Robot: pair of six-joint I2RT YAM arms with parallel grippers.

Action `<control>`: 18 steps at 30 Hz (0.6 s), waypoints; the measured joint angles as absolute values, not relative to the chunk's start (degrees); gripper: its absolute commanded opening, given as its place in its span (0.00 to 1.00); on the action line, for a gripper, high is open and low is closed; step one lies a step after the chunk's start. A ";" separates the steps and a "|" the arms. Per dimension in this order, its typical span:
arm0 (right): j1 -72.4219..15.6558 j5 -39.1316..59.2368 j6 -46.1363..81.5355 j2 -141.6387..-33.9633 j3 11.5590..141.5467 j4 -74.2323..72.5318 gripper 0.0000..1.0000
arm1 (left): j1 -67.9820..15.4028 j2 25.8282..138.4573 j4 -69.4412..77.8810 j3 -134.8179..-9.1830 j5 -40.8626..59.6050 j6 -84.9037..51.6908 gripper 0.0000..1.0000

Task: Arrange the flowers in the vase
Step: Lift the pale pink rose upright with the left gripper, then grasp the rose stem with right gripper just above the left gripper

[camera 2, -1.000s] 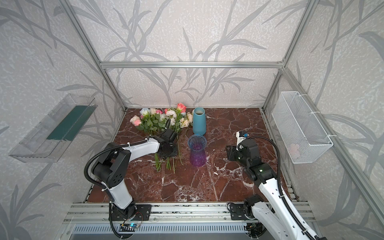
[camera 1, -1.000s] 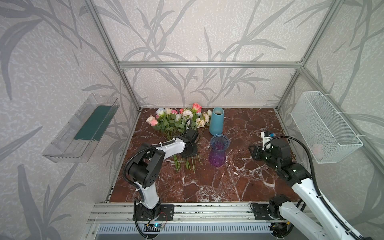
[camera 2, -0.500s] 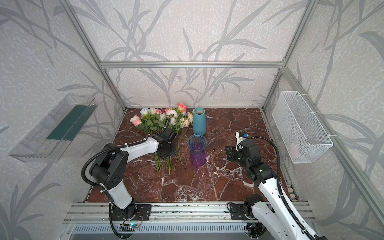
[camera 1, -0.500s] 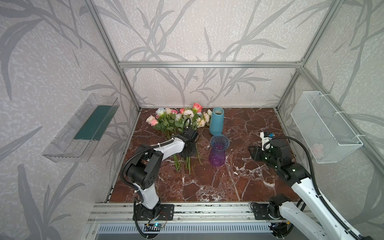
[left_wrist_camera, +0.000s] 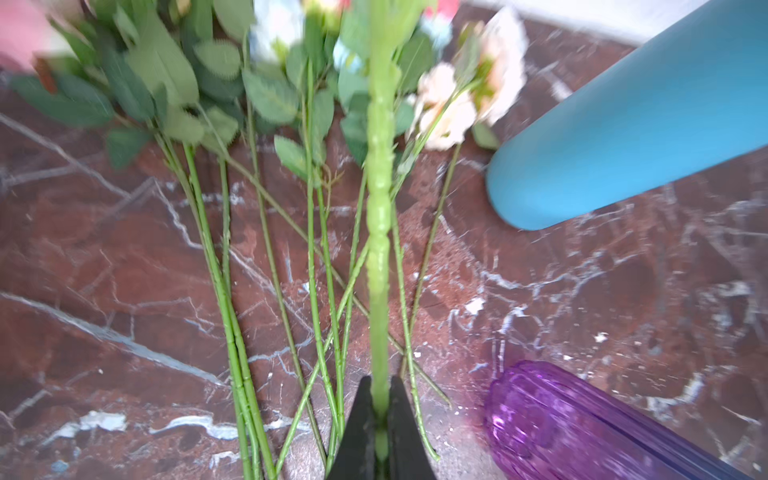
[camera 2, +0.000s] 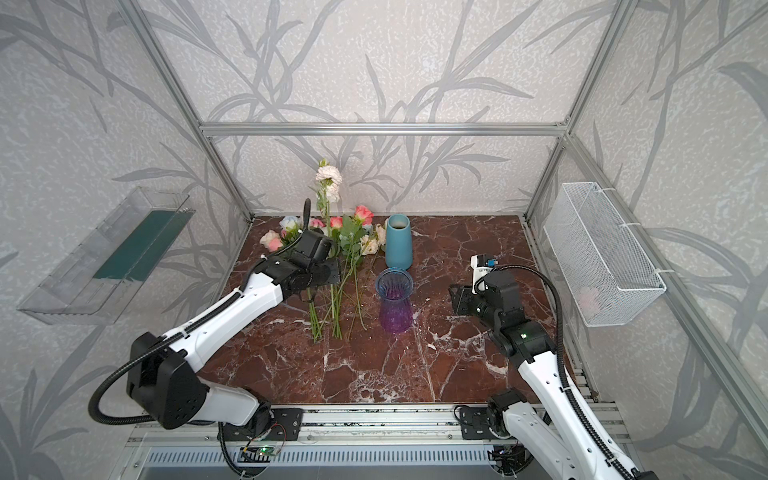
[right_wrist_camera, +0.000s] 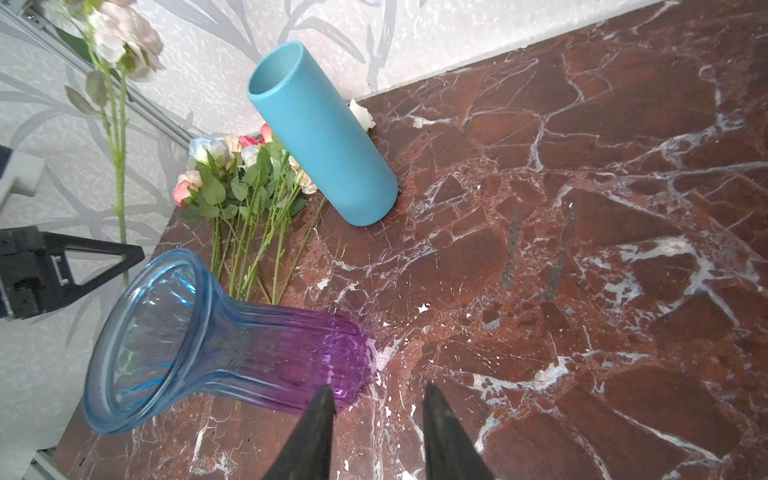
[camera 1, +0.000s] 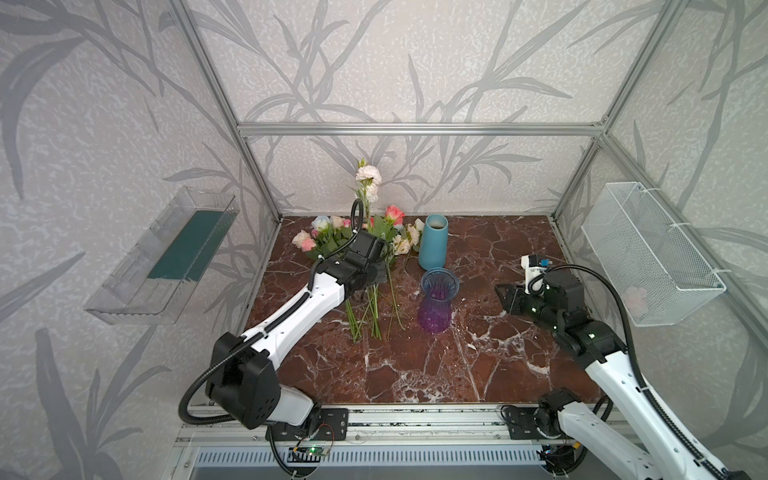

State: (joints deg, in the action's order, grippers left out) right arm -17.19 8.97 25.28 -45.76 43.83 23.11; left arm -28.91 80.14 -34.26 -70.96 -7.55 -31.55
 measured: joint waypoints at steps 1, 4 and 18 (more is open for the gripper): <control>-17.19 9.10 25.28 -45.82 44.18 23.00 0.37 | -28.93 78.76 -34.15 -71.96 -7.42 -30.59 0.00; -17.19 9.34 25.32 -46.46 45.43 22.50 0.37 | -29.06 75.35 -32.10 -75.53 -7.27 -27.35 0.00; -20.14 14.17 27.22 -51.92 53.34 14.61 0.43 | -31.59 66.98 -15.42 -64.38 1.02 -16.01 0.00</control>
